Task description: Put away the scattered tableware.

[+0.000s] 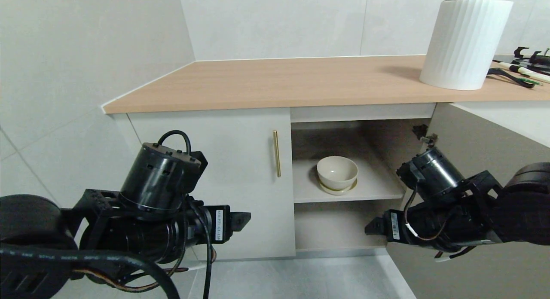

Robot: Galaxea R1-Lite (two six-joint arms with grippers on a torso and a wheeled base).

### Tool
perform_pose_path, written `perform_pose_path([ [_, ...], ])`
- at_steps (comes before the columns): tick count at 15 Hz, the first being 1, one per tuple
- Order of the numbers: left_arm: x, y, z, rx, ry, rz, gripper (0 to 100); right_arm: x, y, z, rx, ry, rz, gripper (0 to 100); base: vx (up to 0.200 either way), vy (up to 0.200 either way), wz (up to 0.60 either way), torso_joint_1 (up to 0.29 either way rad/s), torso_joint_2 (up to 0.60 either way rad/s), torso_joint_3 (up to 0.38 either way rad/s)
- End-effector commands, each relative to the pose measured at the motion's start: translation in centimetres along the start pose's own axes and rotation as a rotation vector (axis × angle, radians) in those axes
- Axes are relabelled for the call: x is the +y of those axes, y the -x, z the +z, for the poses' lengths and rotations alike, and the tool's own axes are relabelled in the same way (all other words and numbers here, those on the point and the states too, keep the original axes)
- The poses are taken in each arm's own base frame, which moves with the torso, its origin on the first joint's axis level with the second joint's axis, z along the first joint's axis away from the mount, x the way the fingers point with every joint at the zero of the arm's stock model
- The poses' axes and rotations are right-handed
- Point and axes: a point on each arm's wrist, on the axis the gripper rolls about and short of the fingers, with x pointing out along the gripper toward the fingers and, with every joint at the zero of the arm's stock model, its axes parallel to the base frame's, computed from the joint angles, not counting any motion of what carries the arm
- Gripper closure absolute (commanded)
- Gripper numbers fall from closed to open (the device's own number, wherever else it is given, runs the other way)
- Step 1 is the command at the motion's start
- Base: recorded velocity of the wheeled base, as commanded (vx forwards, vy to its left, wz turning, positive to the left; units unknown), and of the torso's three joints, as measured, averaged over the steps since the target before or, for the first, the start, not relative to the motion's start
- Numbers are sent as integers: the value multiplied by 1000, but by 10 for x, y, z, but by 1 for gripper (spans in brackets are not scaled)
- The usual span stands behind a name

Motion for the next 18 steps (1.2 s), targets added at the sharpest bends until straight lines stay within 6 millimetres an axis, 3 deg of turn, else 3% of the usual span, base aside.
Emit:
perform_pose_path([
  [1, -2, -4, -2, 13, -6, 4, 0, 1, 1, 0, -2, 7, 6, 0, -200, 0, 0, 2, 2, 2],
  [10, -1, -3, -1, 11, -7, 3, 0, 5, 4, -2, -2, 24, 21, 0, -200, 0, 0, 2, 1, 3],
  [16, -1, -5, -2, 3, -7, 28, 0, 6, 8, -3, -11, 48, 30, 0, 0, 0, 0, 0, 0, 0],
  [18, -1, -4, -1, -1, -9, 33, 0, 5, 14, -2, -22, 49, 38, 0, 0, -200, 0, -2, 2, 5],
])
